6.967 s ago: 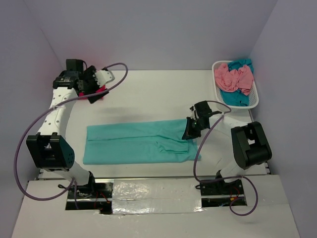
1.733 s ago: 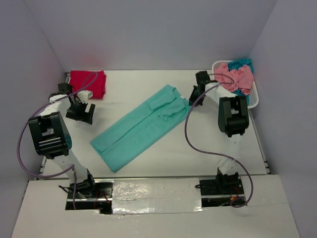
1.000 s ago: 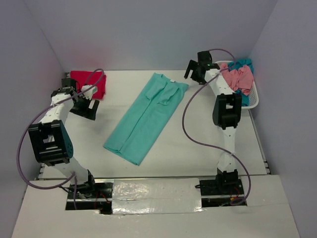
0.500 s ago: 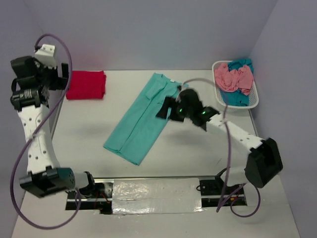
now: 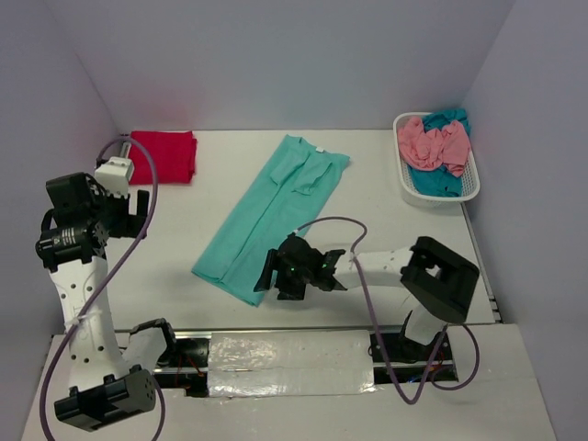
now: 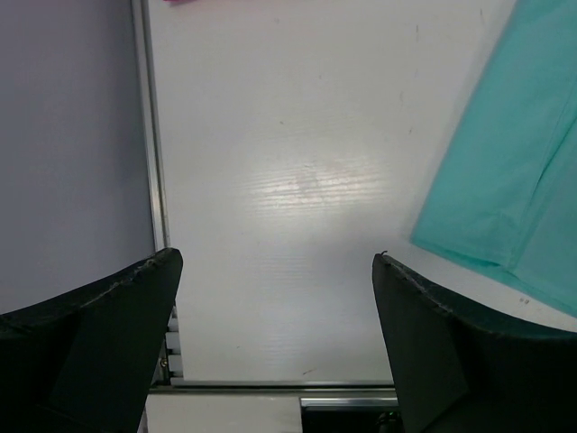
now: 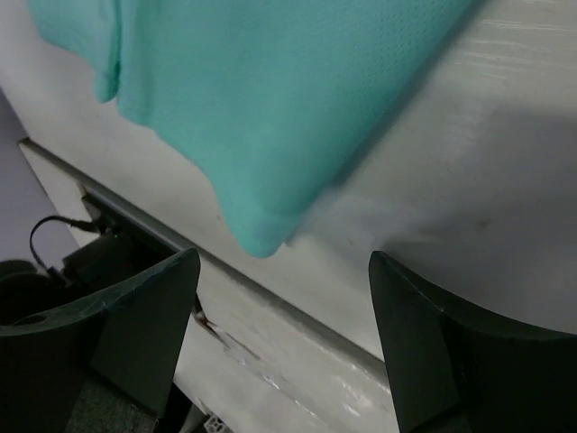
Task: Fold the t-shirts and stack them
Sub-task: Rotate the tshirt 90 degrees
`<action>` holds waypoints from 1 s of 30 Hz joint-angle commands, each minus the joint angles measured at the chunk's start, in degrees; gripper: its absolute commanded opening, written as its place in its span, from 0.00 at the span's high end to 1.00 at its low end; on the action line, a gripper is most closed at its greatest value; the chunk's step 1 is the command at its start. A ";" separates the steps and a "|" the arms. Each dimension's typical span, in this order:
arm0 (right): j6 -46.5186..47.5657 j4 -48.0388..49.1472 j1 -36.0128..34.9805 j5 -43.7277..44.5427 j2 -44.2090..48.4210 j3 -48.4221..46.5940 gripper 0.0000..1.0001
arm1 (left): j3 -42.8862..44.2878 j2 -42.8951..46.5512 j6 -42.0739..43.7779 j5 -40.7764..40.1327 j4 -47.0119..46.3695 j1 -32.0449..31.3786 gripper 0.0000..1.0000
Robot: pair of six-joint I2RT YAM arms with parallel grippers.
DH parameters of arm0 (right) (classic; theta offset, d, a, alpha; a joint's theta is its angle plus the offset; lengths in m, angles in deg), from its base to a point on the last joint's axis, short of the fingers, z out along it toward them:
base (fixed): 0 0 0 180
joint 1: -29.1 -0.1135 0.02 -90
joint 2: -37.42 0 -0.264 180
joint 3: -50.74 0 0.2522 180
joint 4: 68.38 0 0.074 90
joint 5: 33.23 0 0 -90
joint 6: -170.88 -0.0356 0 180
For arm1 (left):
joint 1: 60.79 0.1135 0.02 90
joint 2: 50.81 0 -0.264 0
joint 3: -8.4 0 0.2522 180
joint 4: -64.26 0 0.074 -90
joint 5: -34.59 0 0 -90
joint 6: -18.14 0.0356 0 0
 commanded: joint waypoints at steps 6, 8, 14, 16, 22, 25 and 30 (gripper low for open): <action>-6.70 0.83 -1.57 2.37 -10.70 -11.53 0.17 | 2.01 -1.34 5.17 -2.55 1.41 -0.91 0.01; -7.31 0.38 -2.45 1.68 -11.94 -12.33 0.18 | 2.10 -2.66 6.14 -2.73 1.33 -1.09 0.01; -13.81 7.49 -3.95 -1.31 -11.50 -4.35 0.37 | 4.29 -6.96 5.71 -0.98 0.62 -1.09 0.03; -14.87 9.43 -4.13 -2.19 -11.77 -2.23 0.49 | 4.65 -7.93 5.62 0.96 0.54 -1.18 0.03; -14.17 10.49 -4.04 -2.29 -10.45 1.55 1.00 | 4.57 -11.27 6.23 9.55 1.06 -1.09 0.09; -13.47 11.37 -3.78 -2.28 -8.43 3.75 1.00 | 4.65 -12.95 5.27 12.73 0.36 -1.70 0.13; -10.31 11.02 -3.25 -2.37 -3.87 10.16 1.00 | 1.23 -14.88 3.07 8.28 -6.12 -13.19 0.14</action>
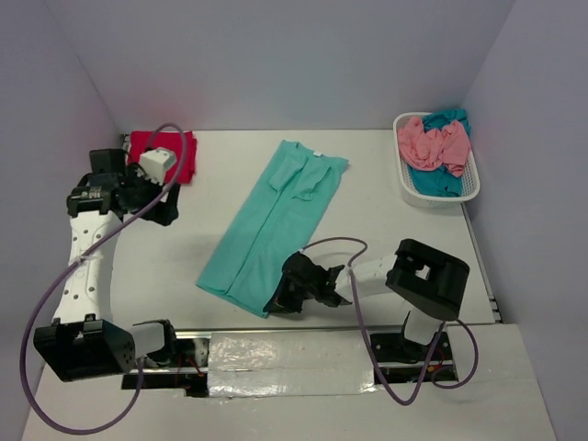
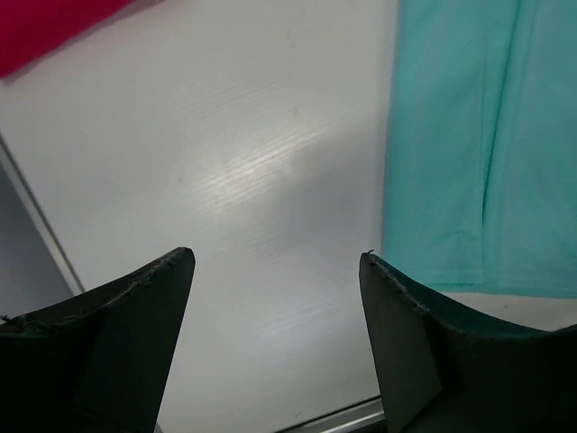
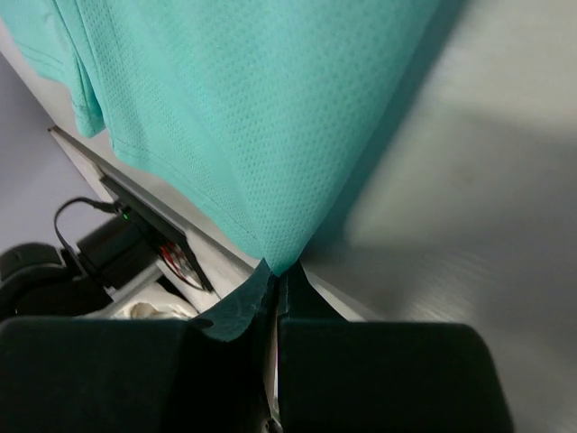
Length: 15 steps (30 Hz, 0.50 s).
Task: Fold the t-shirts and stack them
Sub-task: Rotate the tshirt 90 degrees
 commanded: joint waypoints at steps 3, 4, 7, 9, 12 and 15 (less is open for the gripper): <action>4.01 -2.36 0.84 0.01 5.75 8.63 1.00 | -4.23 0.88 -1.57 -6.19 -10.25 -17.47 0.13; 4.36 -2.35 0.93 0.00 8.02 11.34 1.00 | -4.93 1.14 -1.48 -6.64 -11.41 -19.67 0.13; 6.12 -3.58 0.84 0.00 12.07 16.18 1.00 | -6.16 1.14 0.19 -5.94 -14.66 -26.79 0.14; 7.43 -5.42 0.93 0.35 16.29 18.13 1.00 | -7.30 1.67 4.22 -6.20 -16.16 -32.07 0.13; 8.58 -7.96 1.19 0.79 21.57 22.08 1.00 | -11.60 2.81 14.23 -8.13 -20.11 -39.89 0.13; 10.34 -10.61 2.50 0.88 25.44 23.76 1.00 | -15.56 2.11 26.18 -7.44 -18.11 -45.79 0.12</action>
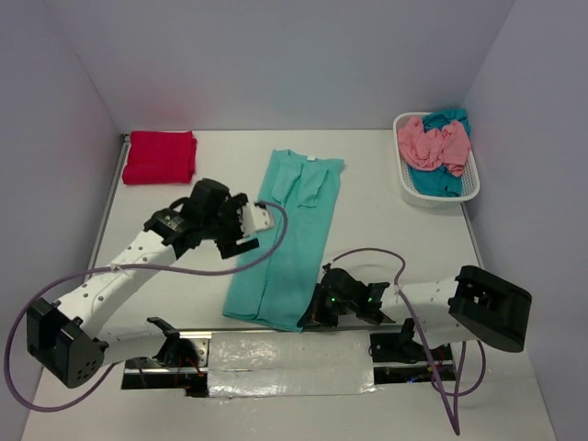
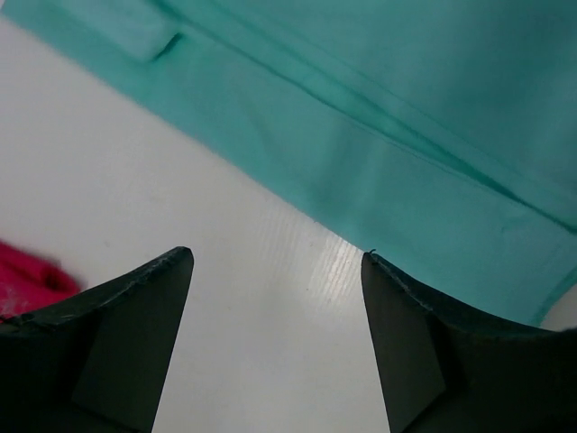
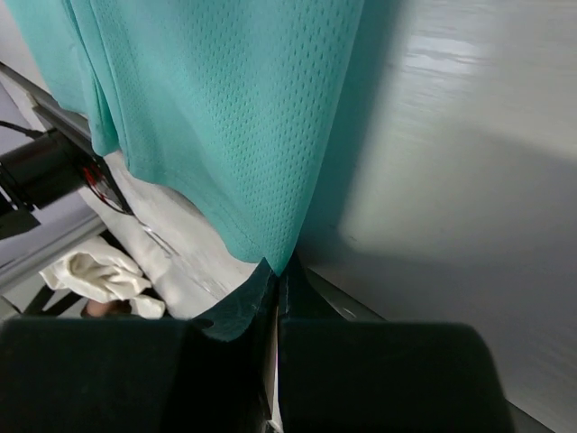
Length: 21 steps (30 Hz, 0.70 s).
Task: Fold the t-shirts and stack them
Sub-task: Rotate the tshirt 90 degrees, then grab the bottom of the folded rectangular tshirt with both arms
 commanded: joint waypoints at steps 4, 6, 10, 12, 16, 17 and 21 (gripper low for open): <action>9.33 -11.22 2.01 2.26 3.97 1.21 0.87 | -17.24 9.21 42.97 0.58 2.86 -4.89 0.11; 10.48 -13.41 2.02 2.52 3.88 -0.20 0.70 | -23.30 16.39 57.86 0.83 1.10 -4.89 0.11; 7.96 -11.94 2.45 1.21 5.80 1.98 0.59 | -37.43 25.65 77.68 12.28 3.21 -4.98 0.10; 7.33 -11.92 2.37 1.12 7.03 2.95 0.59 | -40.09 26.28 79.75 13.22 0.41 -4.98 0.08; 6.10 -12.01 2.37 1.12 9.33 4.19 0.59 | -43.45 24.10 82.13 14.63 -3.29 -4.98 0.09; 6.09 -12.10 2.45 1.12 9.42 4.10 0.59 | -43.72 22.61 82.74 15.50 -3.03 -4.98 0.10; 6.36 -12.10 2.37 0.68 8.37 3.49 0.59 | -45.39 20.58 87.14 17.71 -3.37 -4.98 0.26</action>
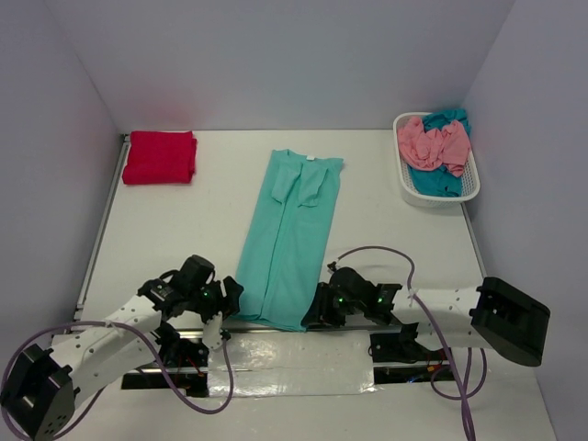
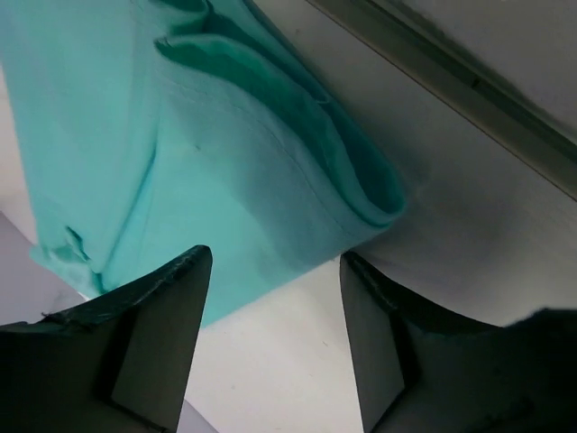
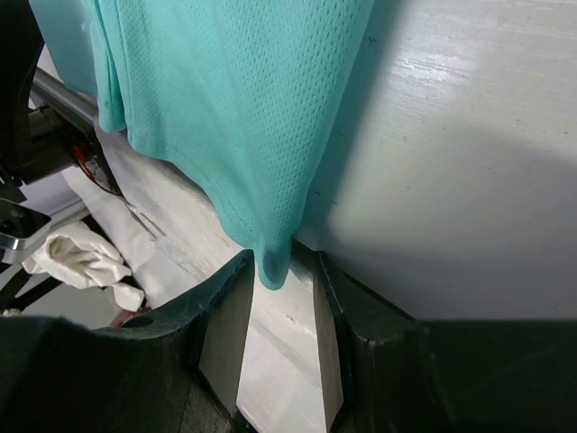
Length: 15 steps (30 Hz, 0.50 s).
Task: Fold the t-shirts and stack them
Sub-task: Grab the bottom of the folded rectangular tshirt with both arms
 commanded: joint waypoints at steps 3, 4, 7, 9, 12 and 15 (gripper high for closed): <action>0.89 -3.87 0.22 0.61 -3.36 -0.04 0.57 | -3.43 -3.25 11.72 5.75 -1.38 -0.23 0.35; 0.98 -3.68 0.22 0.08 -4.67 -0.65 0.57 | -3.26 -4.74 13.20 5.84 -1.21 -0.32 0.36; 1.07 -2.89 0.31 -0.53 -6.52 -1.62 0.57 | -0.54 -7.64 14.36 6.10 1.25 -0.67 0.67; 0.98 -2.19 0.31 -0.80 -7.32 -1.88 0.59 | 0.61 -8.44 13.48 7.24 2.74 -0.67 0.92; 1.07 -1.57 0.31 -1.59 -8.46 -2.50 0.96 | 1.75 -8.27 10.32 8.04 2.66 -0.76 1.00; 1.16 -2.44 0.31 -1.24 -7.85 -2.85 1.00 | 2.54 -7.31 7.69 7.51 2.31 -0.85 1.00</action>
